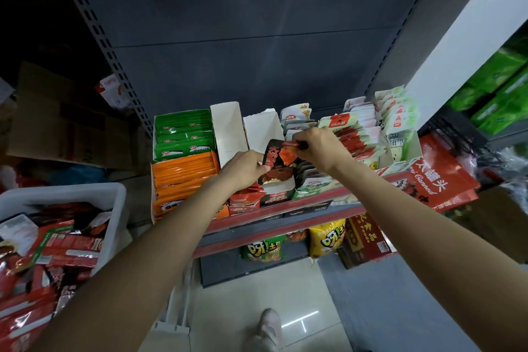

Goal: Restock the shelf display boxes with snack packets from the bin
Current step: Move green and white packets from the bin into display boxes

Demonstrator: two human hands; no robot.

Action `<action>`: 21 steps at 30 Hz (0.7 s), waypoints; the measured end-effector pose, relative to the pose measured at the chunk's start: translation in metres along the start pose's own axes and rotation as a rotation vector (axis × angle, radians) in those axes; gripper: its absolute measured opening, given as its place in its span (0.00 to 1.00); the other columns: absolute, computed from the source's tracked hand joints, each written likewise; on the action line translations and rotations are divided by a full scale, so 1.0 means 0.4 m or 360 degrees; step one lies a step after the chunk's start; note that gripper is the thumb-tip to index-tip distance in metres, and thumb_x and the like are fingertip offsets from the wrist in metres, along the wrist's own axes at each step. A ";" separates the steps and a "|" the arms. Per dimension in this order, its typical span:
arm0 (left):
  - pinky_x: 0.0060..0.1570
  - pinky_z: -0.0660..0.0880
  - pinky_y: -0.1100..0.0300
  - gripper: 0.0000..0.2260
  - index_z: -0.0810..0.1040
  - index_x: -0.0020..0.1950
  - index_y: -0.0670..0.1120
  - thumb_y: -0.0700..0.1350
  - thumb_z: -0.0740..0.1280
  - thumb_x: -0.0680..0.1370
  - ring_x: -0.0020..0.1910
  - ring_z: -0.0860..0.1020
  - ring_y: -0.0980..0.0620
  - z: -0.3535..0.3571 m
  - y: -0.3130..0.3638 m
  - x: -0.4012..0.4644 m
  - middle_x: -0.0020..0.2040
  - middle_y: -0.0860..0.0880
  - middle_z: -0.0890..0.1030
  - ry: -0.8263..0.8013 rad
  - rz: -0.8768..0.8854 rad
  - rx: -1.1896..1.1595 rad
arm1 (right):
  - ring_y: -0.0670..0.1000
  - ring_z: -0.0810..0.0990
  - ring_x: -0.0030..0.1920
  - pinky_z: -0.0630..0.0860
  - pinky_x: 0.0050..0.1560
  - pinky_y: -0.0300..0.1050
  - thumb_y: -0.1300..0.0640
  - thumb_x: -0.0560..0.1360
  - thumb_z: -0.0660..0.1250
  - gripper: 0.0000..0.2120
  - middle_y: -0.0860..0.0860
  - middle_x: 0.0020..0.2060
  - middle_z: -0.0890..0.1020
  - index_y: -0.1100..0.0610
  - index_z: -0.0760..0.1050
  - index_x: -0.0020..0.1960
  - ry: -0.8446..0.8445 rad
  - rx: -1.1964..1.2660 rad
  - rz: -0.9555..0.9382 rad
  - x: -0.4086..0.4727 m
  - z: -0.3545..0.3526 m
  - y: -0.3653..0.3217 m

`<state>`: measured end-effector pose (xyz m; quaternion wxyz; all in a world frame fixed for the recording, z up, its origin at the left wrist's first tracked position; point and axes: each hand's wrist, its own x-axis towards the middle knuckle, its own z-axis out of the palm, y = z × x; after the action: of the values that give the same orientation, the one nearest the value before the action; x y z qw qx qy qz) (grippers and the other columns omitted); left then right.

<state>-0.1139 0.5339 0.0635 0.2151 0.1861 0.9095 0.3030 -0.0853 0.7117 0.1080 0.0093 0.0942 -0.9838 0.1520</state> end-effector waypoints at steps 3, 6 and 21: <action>0.42 0.74 0.58 0.07 0.79 0.53 0.45 0.44 0.67 0.77 0.42 0.79 0.48 -0.010 0.008 -0.011 0.40 0.48 0.79 0.0217 0.0082 -0.0032 | 0.56 0.78 0.40 0.68 0.41 0.40 0.61 0.76 0.65 0.04 0.56 0.41 0.82 0.59 0.79 0.44 -0.0111 -0.0091 -0.0022 0.000 0.001 -0.010; 0.45 0.77 0.54 0.12 0.77 0.60 0.44 0.44 0.67 0.77 0.44 0.80 0.46 -0.017 0.016 -0.029 0.45 0.44 0.82 0.0198 0.0132 0.0121 | 0.58 0.79 0.45 0.69 0.44 0.43 0.60 0.76 0.64 0.05 0.56 0.43 0.82 0.57 0.78 0.45 -0.0200 -0.0206 -0.0020 0.000 0.017 -0.024; 0.45 0.75 0.54 0.09 0.82 0.54 0.48 0.49 0.68 0.76 0.45 0.78 0.49 -0.023 0.014 -0.045 0.44 0.48 0.81 -0.0161 0.0085 0.0200 | 0.56 0.77 0.56 0.70 0.57 0.49 0.58 0.77 0.62 0.12 0.55 0.54 0.81 0.54 0.77 0.59 -0.0448 -0.0427 -0.0102 -0.049 0.047 -0.049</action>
<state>-0.1023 0.5255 0.0788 0.2405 0.2385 0.9094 0.2412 -0.0622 0.6912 0.0950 -0.1111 0.1438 -0.9833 0.0044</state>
